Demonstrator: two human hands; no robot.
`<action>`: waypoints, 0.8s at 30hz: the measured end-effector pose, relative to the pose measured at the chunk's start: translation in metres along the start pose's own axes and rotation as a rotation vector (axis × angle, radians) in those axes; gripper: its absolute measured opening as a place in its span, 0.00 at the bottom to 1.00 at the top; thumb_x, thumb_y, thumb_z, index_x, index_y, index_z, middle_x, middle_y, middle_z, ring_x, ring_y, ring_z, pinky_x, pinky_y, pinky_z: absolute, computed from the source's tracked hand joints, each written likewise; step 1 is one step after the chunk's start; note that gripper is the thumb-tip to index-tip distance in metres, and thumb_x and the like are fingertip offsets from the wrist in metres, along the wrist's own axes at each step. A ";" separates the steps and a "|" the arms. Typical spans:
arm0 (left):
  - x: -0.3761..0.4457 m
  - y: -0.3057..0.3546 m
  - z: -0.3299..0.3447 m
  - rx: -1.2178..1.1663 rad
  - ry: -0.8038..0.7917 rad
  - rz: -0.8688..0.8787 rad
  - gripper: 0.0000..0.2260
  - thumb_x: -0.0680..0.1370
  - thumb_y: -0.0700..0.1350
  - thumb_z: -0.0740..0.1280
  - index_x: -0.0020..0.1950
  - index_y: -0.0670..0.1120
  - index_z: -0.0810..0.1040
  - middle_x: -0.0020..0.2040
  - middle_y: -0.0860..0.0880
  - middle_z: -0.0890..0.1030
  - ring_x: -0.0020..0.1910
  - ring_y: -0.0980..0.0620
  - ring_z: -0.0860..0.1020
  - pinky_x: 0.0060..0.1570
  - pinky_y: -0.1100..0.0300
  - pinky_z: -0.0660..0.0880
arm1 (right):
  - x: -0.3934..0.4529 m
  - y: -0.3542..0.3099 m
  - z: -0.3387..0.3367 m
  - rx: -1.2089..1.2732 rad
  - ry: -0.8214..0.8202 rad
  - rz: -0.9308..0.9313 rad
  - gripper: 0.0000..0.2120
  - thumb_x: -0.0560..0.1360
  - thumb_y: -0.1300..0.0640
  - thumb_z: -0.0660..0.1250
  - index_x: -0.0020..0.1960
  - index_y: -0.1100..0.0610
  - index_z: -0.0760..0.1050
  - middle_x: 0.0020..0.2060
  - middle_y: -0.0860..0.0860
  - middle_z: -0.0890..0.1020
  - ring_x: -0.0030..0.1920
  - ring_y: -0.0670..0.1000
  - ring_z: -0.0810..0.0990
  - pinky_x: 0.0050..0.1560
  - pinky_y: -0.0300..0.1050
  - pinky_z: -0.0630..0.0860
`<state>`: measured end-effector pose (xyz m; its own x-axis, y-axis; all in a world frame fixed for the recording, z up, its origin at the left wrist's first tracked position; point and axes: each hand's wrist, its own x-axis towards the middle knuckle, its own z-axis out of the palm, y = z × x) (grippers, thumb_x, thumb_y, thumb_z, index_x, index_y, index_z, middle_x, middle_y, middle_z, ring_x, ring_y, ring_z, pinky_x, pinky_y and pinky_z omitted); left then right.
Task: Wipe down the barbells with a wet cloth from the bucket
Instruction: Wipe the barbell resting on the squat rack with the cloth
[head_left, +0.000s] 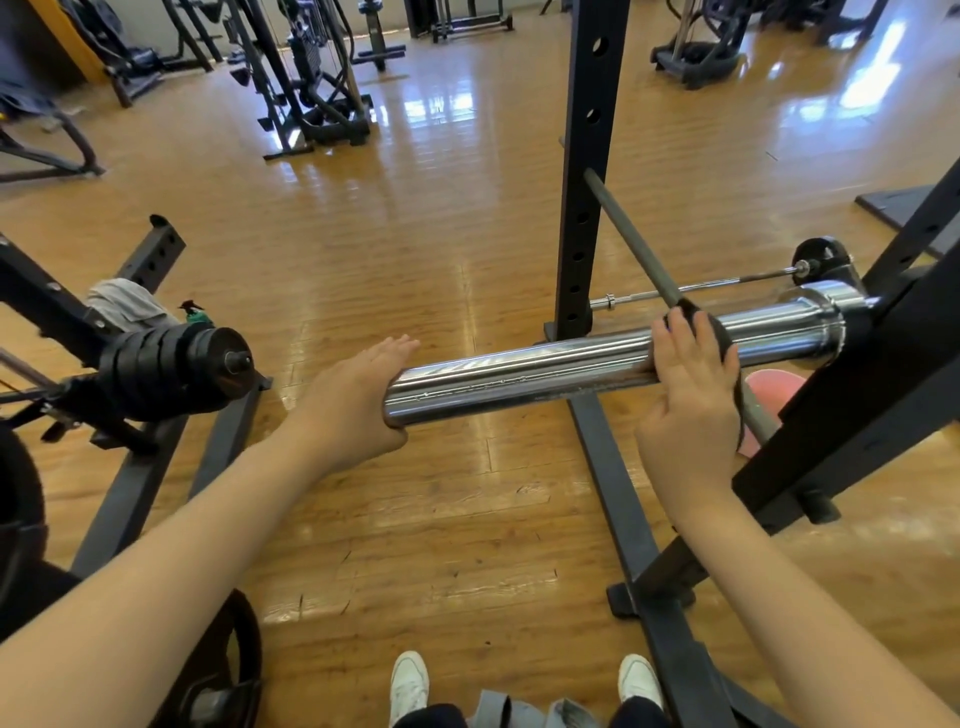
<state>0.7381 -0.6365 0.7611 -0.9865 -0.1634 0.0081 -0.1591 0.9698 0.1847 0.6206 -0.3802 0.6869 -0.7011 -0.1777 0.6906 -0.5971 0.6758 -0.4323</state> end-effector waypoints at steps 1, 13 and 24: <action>0.000 0.000 0.000 0.000 0.001 0.001 0.41 0.69 0.41 0.73 0.77 0.47 0.55 0.77 0.51 0.58 0.75 0.55 0.56 0.70 0.63 0.55 | -0.008 0.005 -0.001 -0.001 -0.012 -0.065 0.26 0.71 0.72 0.53 0.69 0.66 0.67 0.68 0.60 0.69 0.72 0.57 0.61 0.74 0.51 0.48; -0.002 -0.001 0.002 -0.024 0.009 -0.016 0.41 0.67 0.41 0.74 0.76 0.47 0.58 0.76 0.51 0.60 0.74 0.55 0.60 0.69 0.59 0.61 | -0.016 -0.010 0.008 0.028 -0.003 -0.113 0.26 0.71 0.72 0.53 0.69 0.65 0.67 0.68 0.58 0.69 0.73 0.51 0.58 0.73 0.56 0.54; 0.006 -0.004 -0.009 -0.219 -0.161 -0.066 0.35 0.66 0.38 0.74 0.72 0.50 0.68 0.62 0.54 0.77 0.56 0.55 0.76 0.53 0.63 0.71 | -0.004 -0.007 0.005 0.021 -0.004 -0.010 0.27 0.71 0.72 0.53 0.69 0.64 0.67 0.68 0.58 0.69 0.72 0.56 0.60 0.74 0.52 0.48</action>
<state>0.7329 -0.6425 0.7692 -0.9703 -0.1773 -0.1645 -0.2289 0.8927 0.3882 0.6255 -0.3877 0.6838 -0.6969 -0.1875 0.6923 -0.6118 0.6591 -0.4373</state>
